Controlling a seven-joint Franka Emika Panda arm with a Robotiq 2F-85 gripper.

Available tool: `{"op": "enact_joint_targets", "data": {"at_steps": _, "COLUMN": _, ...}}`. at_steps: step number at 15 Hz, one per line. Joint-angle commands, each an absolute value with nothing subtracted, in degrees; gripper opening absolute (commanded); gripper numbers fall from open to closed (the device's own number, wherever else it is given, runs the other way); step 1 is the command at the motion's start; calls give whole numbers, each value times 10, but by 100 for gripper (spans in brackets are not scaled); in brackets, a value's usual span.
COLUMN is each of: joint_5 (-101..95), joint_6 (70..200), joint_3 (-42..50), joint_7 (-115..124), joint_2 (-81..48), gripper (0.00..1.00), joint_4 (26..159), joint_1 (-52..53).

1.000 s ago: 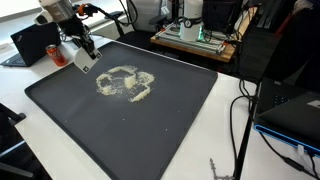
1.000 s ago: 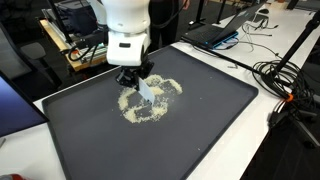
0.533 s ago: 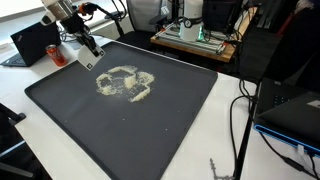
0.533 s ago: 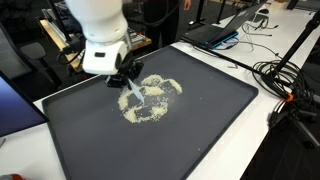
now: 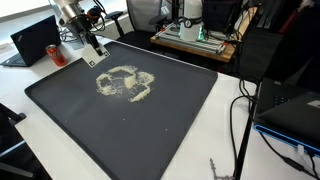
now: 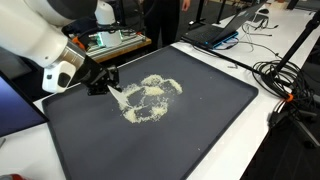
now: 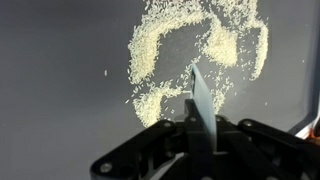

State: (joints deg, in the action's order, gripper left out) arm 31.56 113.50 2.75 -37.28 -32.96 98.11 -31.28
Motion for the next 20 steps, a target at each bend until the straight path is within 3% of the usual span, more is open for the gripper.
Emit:
{"op": "enact_joint_targets", "data": {"at_steps": 1, "joint_5": 435, "joint_6": 1191, "joint_3": 17, "joint_7": -452, "joint_2": -288, "gripper": 1, "joint_4": 1074, "joint_1": -342}}
{"op": "enact_joint_targets", "data": {"at_steps": 10, "joint_5": 722, "joint_6": 1271, "joint_3": 68, "joint_7": -582, "joint_2": -241, "gripper": 1, "joint_4": 1206, "joint_1": -311}}
{"op": "enact_joint_targets", "data": {"at_steps": 20, "joint_5": 824, "joint_6": 1248, "joint_3": 135, "joint_7": -582, "joint_2": -226, "gripper": 1, "joint_4": 1282, "joint_1": -265}}
